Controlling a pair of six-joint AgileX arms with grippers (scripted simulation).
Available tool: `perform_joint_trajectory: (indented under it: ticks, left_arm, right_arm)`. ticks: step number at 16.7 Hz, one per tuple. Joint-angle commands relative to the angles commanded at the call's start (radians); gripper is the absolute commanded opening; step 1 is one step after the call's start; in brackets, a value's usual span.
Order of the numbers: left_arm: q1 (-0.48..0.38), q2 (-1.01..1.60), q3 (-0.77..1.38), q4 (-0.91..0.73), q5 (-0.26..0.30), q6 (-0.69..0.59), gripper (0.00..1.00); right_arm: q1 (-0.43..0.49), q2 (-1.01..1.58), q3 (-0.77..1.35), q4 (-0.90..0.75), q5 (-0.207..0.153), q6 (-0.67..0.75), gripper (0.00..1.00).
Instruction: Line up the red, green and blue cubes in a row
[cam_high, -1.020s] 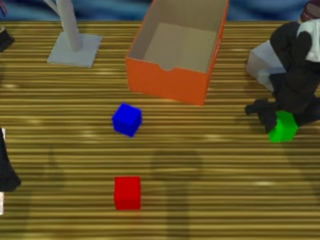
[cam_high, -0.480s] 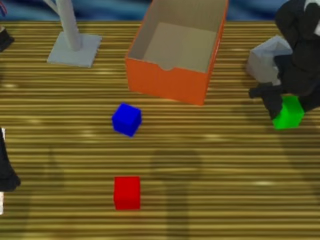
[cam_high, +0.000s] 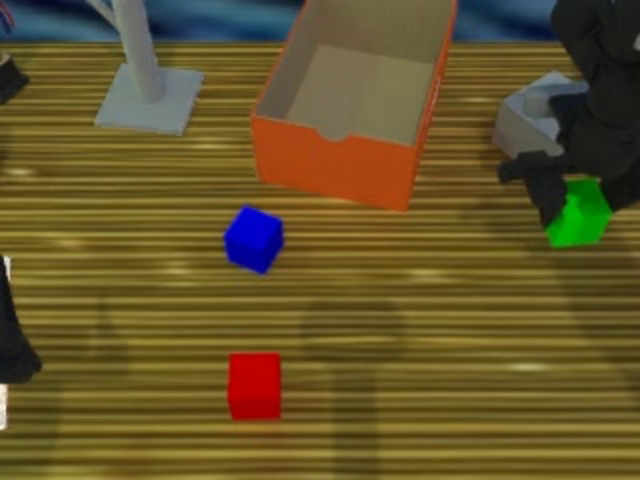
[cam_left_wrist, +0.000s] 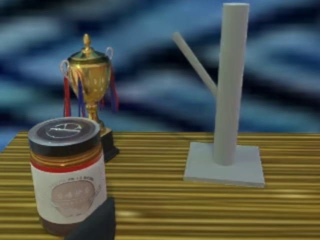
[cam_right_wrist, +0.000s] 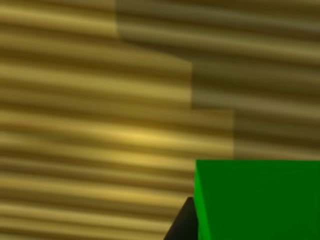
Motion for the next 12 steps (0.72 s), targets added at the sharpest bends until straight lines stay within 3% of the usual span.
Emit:
perform_joint_trajectory:
  ticks: [4, 12]
  left_arm:
    - [0.0, 0.0, 0.0, 0.0, 0.0, 0.0, 1.0]
    - [0.0, 0.0, 0.0, 0.0, 0.0, 0.0, 1.0]
  right_arm:
    - [0.135, -0.005, -0.001, -0.017, 0.002, 0.148, 0.0]
    - [0.544, -0.063, -0.032, -0.046, 0.015, 0.658, 0.0]
